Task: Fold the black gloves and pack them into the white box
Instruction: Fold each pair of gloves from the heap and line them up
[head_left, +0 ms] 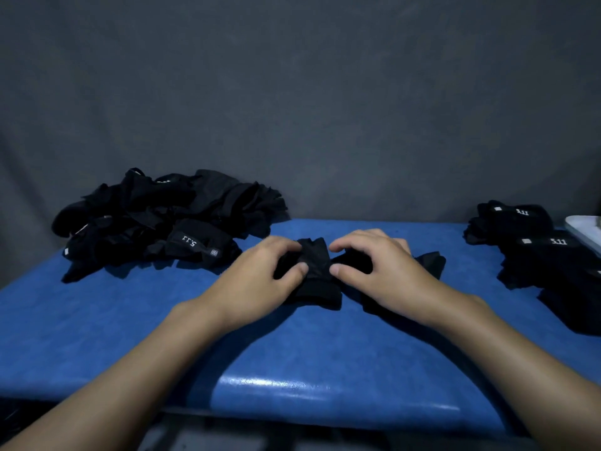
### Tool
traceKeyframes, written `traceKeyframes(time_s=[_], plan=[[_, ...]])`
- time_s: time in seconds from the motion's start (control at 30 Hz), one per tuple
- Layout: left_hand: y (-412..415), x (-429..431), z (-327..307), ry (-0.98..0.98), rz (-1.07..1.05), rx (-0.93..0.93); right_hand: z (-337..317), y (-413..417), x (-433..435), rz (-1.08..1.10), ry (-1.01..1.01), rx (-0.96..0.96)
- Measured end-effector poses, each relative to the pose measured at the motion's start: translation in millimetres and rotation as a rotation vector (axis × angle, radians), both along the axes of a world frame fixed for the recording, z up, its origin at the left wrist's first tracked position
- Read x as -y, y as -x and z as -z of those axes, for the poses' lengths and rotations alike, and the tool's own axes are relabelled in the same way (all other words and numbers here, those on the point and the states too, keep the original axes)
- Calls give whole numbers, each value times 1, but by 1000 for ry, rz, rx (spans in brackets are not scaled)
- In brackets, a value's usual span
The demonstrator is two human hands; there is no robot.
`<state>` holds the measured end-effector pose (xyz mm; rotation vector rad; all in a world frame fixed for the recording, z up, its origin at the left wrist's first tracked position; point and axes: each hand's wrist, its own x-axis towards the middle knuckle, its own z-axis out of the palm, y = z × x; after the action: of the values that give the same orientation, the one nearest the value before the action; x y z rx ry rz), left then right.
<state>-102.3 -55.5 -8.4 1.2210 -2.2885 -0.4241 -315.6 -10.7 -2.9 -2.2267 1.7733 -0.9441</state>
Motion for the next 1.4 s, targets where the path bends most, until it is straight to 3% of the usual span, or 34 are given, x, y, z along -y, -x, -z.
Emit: traceKeyframes(time_s=[0.1,0.2,0.4,0.47,0.6,0.7,0.9,1.17,1.4], plan=[[-3,1,5,-58,47,197,3,0,2,-16,-43,-99],[-8,3,4,-87,38,282,5,4,2,-4,-110,-227],[-13,5,0,-78,21,469,-1,4,3,-54,-72,-157],[-13,5,-2,-89,32,476,-4,-1,3,-111,-123,-128],[-15,7,-1,-124,51,493,-3,-5,1,-141,-306,-288],[-15,9,-1,-107,62,487,-3,-4,0,-142,-360,-301],[-14,2,-9,-6,46,456,-4,-6,-1,-94,-325,-302],[-15,-1,-8,-26,44,418,-4,-7,-4,-78,-290,-294],[-36,-5,-22,201,20,278,-14,-21,-1,-113,-118,-209]])
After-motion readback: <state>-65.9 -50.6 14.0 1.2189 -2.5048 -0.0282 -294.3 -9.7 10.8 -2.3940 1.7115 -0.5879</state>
